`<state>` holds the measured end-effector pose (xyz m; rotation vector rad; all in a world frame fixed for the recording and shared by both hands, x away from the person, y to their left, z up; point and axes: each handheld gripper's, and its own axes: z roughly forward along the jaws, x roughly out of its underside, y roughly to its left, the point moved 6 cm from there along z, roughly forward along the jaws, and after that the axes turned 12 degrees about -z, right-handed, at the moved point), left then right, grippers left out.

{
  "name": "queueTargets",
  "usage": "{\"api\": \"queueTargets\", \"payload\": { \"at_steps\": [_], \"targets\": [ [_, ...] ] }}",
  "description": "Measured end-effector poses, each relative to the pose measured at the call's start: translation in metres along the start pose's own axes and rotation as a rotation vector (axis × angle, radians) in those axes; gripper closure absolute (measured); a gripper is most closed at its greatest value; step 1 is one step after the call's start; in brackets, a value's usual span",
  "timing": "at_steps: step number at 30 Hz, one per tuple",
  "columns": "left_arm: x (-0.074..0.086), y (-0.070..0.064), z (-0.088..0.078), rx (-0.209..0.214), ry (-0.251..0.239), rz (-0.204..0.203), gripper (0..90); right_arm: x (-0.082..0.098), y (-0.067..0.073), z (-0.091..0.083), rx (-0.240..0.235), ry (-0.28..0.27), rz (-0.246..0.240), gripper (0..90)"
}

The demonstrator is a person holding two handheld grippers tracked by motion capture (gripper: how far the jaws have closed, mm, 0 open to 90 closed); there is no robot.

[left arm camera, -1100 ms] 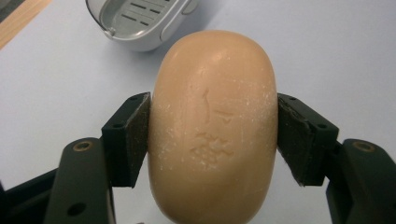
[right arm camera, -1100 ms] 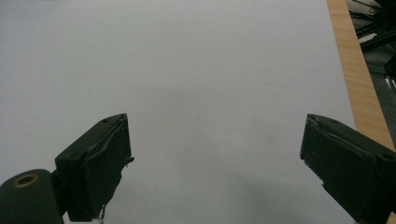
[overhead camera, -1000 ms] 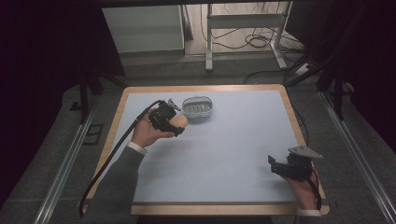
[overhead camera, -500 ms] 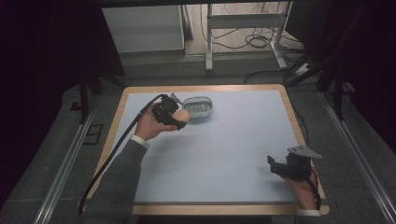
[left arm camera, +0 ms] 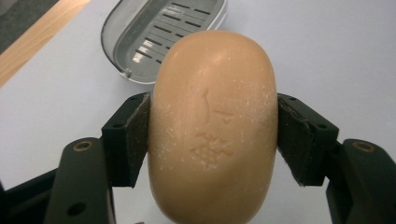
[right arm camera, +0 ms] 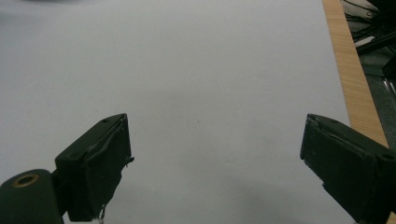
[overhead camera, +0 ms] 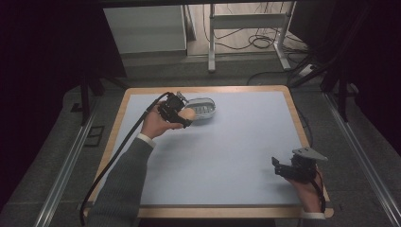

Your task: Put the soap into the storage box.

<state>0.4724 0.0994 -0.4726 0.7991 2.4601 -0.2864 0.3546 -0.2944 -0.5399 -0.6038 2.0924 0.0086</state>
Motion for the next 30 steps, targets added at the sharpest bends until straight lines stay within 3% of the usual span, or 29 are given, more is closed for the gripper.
{"api": "queueTargets", "payload": {
  "at_steps": [11,15,17,20,24,30],
  "targets": [
    [-0.01,0.007,0.012,-0.014,0.027,-0.003,32.3,-0.003,0.002,-0.002,-0.014,-0.014,0.009,8.5],
    [-0.016,0.006,0.016,-0.006,0.017,-0.015,32.3,-0.002,0.0,-0.002,-0.012,-0.011,0.01,8.5],
    [-0.018,0.007,0.017,-0.004,0.022,-0.002,32.3,-0.002,0.0,-0.002,-0.012,-0.012,0.011,8.5],
    [-0.02,0.006,0.019,0.034,0.018,-0.012,32.3,-0.002,0.0,-0.003,-0.013,-0.015,0.01,8.5],
    [-0.021,0.005,0.024,0.007,0.038,-0.009,32.3,-0.002,-0.001,-0.002,-0.011,-0.013,0.012,8.5],
    [-0.03,0.0,0.028,0.026,0.03,0.004,32.3,-0.001,-0.001,-0.002,-0.009,-0.012,0.011,8.5]
  ]
}}
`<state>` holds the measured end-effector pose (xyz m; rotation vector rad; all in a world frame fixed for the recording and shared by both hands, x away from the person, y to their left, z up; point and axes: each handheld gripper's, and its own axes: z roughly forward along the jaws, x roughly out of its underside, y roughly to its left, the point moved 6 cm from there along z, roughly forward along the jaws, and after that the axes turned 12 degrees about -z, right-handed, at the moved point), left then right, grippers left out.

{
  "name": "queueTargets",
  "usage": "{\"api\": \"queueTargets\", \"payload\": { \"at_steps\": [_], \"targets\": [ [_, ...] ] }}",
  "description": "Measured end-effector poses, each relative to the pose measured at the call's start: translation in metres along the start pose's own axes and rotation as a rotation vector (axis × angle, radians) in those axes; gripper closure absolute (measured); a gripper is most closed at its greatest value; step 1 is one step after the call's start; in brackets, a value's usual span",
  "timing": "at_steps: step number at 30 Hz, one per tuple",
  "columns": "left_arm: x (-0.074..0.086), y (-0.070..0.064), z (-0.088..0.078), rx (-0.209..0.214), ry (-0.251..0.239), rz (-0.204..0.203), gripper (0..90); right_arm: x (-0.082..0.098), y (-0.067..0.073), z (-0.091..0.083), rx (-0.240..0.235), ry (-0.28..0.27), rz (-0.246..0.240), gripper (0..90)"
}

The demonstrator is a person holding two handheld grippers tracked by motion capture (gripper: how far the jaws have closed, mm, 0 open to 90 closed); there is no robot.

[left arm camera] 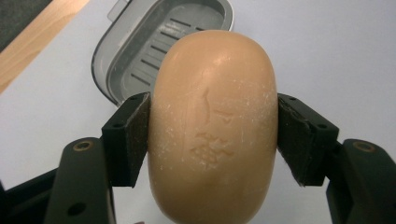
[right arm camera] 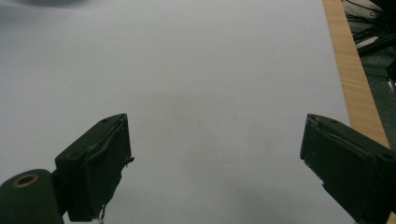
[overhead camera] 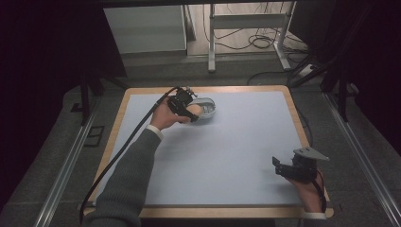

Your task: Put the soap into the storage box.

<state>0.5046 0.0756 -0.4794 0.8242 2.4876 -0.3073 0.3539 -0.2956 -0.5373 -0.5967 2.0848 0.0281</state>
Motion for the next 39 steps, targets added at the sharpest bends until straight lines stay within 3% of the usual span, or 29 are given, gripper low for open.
{"api": "queueTargets", "payload": {
  "at_steps": [2,11,19,22,31,39],
  "targets": [
    [-0.003,0.001,0.001,-0.009,0.012,0.017,32.3,0.0,0.0,0.0,0.001,-0.001,0.0,8.5],
    [-0.016,0.003,0.013,0.002,0.018,0.022,32.3,0.002,-0.001,0.001,0.006,0.007,-0.001,8.5],
    [-0.025,0.01,0.015,0.006,0.008,-0.003,32.3,0.003,-0.001,0.002,0.006,0.011,-0.003,8.5],
    [-0.027,0.014,0.017,-0.018,0.022,0.008,32.4,0.004,-0.001,0.002,0.004,0.015,-0.002,8.5],
    [-0.036,0.014,0.026,-0.017,0.033,0.008,32.3,0.003,-0.002,0.002,0.013,0.006,-0.003,8.5],
    [-0.044,0.015,0.039,-0.035,0.068,0.043,32.4,0.003,-0.003,0.002,0.011,0.008,0.001,8.5]
  ]
}}
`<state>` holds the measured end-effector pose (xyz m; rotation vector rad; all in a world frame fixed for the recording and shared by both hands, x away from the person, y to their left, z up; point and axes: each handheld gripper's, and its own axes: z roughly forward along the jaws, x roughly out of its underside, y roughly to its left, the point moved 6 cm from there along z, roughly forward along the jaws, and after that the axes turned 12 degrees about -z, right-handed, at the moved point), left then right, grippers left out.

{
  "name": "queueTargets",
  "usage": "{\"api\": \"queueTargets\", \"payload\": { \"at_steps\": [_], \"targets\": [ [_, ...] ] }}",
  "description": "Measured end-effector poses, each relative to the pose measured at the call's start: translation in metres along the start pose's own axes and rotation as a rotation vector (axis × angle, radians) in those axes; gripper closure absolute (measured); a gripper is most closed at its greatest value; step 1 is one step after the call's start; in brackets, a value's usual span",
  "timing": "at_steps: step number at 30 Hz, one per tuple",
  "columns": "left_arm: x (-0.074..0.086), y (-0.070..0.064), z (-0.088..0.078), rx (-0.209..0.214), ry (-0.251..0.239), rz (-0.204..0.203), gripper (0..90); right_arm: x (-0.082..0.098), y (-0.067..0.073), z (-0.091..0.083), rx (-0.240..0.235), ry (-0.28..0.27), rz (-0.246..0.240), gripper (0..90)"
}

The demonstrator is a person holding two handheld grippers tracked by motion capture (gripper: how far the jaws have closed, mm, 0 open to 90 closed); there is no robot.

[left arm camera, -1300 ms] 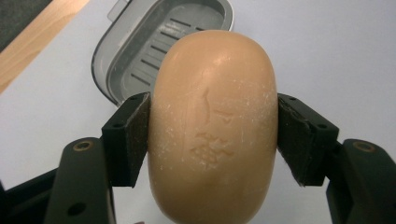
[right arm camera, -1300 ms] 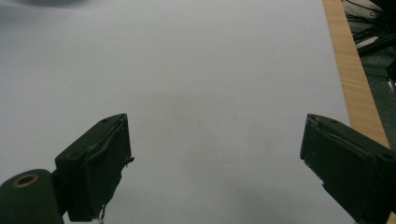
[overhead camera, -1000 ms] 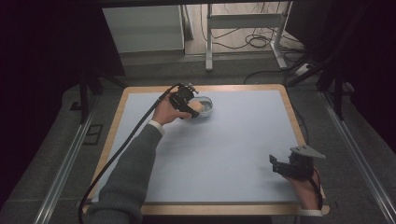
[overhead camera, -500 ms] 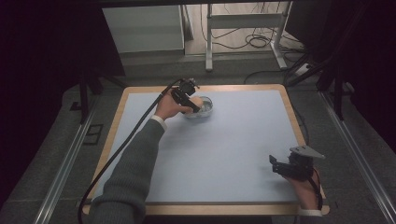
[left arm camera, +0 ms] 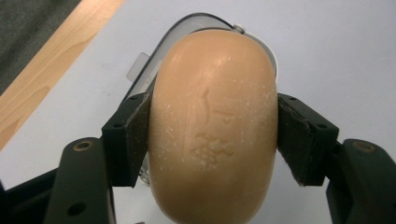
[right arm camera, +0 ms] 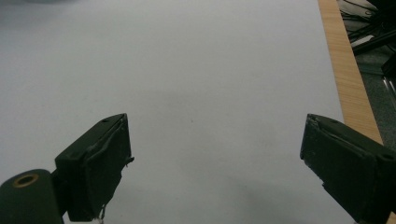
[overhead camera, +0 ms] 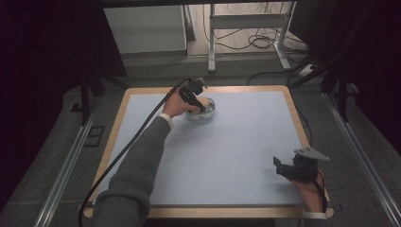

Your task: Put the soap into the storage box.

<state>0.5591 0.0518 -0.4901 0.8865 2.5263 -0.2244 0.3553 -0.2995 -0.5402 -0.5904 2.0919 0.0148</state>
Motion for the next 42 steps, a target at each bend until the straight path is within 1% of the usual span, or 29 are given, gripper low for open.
{"api": "queueTargets", "payload": {
  "at_steps": [1,8,12,17,18,19,20,21,22,23,26,28,31,32,34,37,39,42],
  "targets": [
    [-0.001,0.0,0.002,-0.006,0.002,0.003,32.3,0.0,0.0,0.0,0.001,0.0,0.002,8.5],
    [-0.006,-0.002,0.012,-0.001,0.008,0.006,32.3,0.001,-0.001,0.001,0.001,0.006,0.004,8.5],
    [-0.006,-0.002,0.02,0.003,0.02,0.008,32.3,0.0,0.0,0.002,0.009,-0.001,-0.006,8.5],
    [-0.004,-0.002,0.026,0.003,0.035,0.006,32.1,0.001,-0.001,0.003,0.008,0.003,-0.002,8.5],
    [-0.004,-0.002,0.026,0.003,0.036,0.01,31.8,0.001,-0.001,0.003,0.008,0.003,-0.004,8.5],
    [-0.004,-0.002,0.025,-0.003,0.024,0.01,31.7,0.001,-0.002,0.003,0.009,0.003,-0.004,8.5],
    [-0.005,-0.002,0.023,0.001,0.013,0.003,31.3,0.001,-0.002,0.002,0.007,0.003,-0.003,8.5],
    [-0.006,-0.002,0.02,0.022,0.008,-0.008,30.0,0.001,-0.002,0.002,0.007,0.003,-0.002,8.5],
    [-0.006,-0.002,0.019,0.025,0.006,-0.01,28.1,0.001,-0.002,0.002,0.008,0.003,-0.002,8.5],
    [-0.006,-0.002,0.017,0.021,-0.002,-0.009,27.2,0.001,-0.002,0.002,0.009,0.003,-0.002,8.5],
    [-0.003,-0.005,0.009,0.037,-0.022,-0.014,25.9,0.001,-0.001,0.002,0.01,0.003,-0.003,8.5],
    [0.001,-0.007,0.004,0.026,-0.036,-0.007,25.0,0.001,-0.001,0.001,0.009,0.004,-0.005,8.5],
    [0.01,-0.012,-0.006,0.037,-0.074,-0.005,24.6,0.001,-0.001,0.001,0.008,0.004,-0.005,8.5],
    [0.013,-0.013,-0.009,0.04,-0.087,-0.011,24.4,0.001,-0.001,0.001,0.01,0.003,-0.002,8.5],
    [0.02,-0.015,-0.016,0.043,-0.101,-0.018,24.1,0.0,-0.002,0.0,0.011,0.001,0.0,8.5],
    [0.033,-0.017,-0.028,0.06,-0.121,-0.028,23.7,0.0,-0.001,0.0,0.011,0.0,0.0,8.5],
    [0.041,-0.018,-0.036,0.055,-0.139,-0.031,23.2,0.0,-0.001,0.0,0.01,0.0,-0.003,8.5],
    [0.054,-0.02,-0.046,0.061,-0.152,-0.037,22.4,-0.001,0.0,0.0,0.011,-0.001,-0.007,8.5]
  ]
}}
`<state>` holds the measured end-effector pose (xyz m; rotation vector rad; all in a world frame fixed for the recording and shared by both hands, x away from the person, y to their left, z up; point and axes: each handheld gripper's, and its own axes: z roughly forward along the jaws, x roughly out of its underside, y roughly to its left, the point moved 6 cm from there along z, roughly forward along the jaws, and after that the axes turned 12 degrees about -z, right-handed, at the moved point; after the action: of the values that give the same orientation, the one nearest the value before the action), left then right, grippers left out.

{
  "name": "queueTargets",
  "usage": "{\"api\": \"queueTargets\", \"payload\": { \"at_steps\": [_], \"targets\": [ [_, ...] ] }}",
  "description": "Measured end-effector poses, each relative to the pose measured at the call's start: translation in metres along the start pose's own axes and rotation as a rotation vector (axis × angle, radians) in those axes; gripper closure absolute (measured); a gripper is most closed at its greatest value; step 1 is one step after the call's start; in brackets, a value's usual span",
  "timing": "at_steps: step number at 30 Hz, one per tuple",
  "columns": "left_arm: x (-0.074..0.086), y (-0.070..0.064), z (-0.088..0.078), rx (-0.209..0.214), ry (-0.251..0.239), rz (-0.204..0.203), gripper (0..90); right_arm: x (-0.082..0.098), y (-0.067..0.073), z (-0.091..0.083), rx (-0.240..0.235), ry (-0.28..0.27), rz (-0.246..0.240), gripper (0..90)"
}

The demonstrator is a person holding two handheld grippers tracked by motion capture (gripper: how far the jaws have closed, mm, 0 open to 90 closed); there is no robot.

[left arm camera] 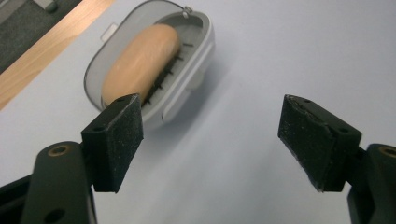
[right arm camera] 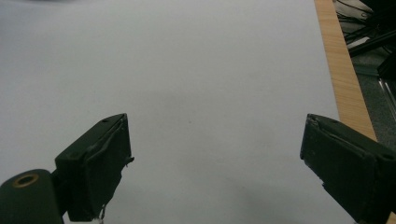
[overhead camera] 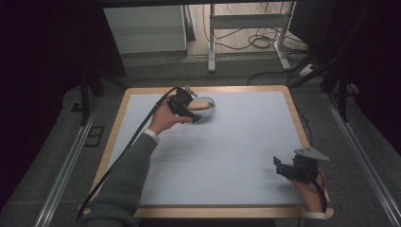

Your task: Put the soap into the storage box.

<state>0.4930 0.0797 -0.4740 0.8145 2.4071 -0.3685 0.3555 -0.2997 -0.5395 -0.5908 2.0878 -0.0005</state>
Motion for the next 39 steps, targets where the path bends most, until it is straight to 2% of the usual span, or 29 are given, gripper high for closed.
{"api": "queueTargets", "payload": {
  "at_steps": [6,12,17,24,30,33,35,39],
  "targets": [
    [0.03,-0.006,-0.022,-0.006,-0.051,0.0,22.0,0.0,0.001,0.001,-0.002,0.001,-0.002,8.5],
    [0.066,-0.01,-0.032,0.016,-0.074,-0.035,22.0,-0.001,0.005,0.001,-0.007,0.0,-0.007,8.5],
    [0.094,-0.011,-0.033,0.025,-0.081,-0.069,21.6,-0.002,0.007,0.002,-0.012,0.003,-0.011,8.5],
    [0.135,-0.011,-0.032,0.056,-0.101,-0.15,21.7,-0.002,0.007,0.002,-0.011,0.003,-0.014,8.5],
    [0.166,-0.009,-0.032,0.034,-0.096,-0.188,22.0,-0.003,0.008,0.001,-0.011,0.002,-0.016,8.5],
    [0.182,-0.007,-0.034,0.032,-0.106,-0.222,21.9,-0.003,0.009,0.001,-0.011,0.002,-0.016,8.5],
    [0.189,-0.006,-0.035,0.037,-0.116,-0.24,22.1,-0.003,0.009,0.001,-0.012,0.003,-0.018,8.5],
    [0.199,0.001,-0.034,0.009,-0.101,-0.25,22.1,-0.002,0.01,0.002,-0.013,0.007,-0.025,8.5]
  ]
}}
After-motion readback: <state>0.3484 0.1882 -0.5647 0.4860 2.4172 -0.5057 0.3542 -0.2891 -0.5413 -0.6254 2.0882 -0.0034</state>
